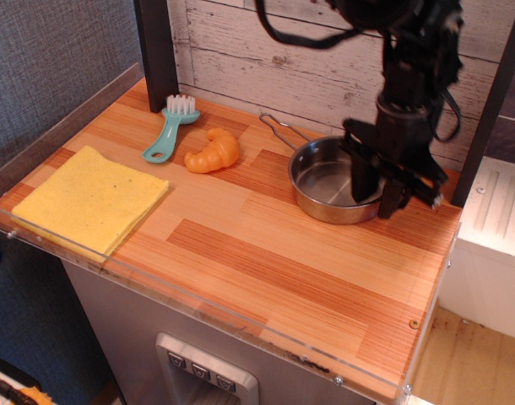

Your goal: Slide pot back, to top edge of table.

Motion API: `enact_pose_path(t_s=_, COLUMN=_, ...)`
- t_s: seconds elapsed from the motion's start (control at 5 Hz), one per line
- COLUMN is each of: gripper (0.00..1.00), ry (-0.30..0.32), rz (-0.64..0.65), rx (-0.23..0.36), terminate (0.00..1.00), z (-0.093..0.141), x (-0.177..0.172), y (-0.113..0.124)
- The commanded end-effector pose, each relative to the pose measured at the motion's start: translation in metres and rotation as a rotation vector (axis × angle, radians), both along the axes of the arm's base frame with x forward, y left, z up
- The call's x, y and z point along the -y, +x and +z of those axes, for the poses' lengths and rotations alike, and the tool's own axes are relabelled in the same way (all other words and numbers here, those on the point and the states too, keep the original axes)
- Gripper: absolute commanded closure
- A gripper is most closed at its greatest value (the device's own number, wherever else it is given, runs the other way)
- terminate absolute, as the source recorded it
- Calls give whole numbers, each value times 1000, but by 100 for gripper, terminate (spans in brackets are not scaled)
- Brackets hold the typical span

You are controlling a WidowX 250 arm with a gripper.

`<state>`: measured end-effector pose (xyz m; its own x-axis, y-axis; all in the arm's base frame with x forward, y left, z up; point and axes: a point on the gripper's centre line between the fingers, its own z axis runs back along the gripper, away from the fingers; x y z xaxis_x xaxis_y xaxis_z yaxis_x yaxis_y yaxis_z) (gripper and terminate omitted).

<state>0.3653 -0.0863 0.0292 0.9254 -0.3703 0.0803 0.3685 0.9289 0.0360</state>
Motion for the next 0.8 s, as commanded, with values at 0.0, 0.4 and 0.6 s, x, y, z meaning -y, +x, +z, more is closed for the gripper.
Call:
enact_pose_path(t_s=0.0, gripper=0, ry=-111, rz=158, rx=127, terminate=0, z=67, x=-68, y=8)
enact_pose_path(t_s=0.4, gripper=0, ry=-149, rz=249, rx=107, terminate=0, z=82, x=-141, y=-26)
enact_pose_path(t_s=0.6, gripper=0, ry=-120, rz=210, rx=82, terminate=0, z=71, x=-148, y=-42)
